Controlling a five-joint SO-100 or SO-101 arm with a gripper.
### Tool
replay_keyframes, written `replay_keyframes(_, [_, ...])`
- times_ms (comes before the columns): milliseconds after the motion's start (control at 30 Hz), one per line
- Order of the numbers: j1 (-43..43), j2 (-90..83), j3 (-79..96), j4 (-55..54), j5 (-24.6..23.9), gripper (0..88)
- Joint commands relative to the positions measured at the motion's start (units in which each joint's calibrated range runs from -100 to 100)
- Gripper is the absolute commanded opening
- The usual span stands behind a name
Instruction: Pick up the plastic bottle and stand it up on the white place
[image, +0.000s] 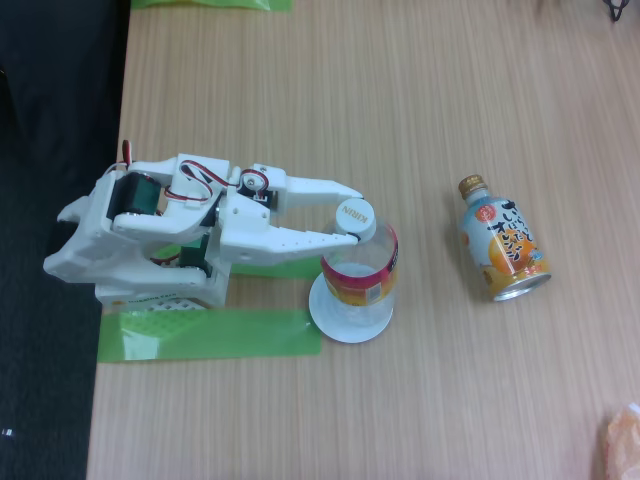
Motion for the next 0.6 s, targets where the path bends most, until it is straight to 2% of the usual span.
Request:
replay_keyframes(0, [-0.21, 0.08, -0.97, 0.09, -0.45, 26.0])
replay_keyframes(133, [-0.21, 0.08, -0.88, 0.09, -1.81, 34.5])
replay_keyframes(567, [0.31, 0.08, -0.88, 0.09, -1.86, 35.8])
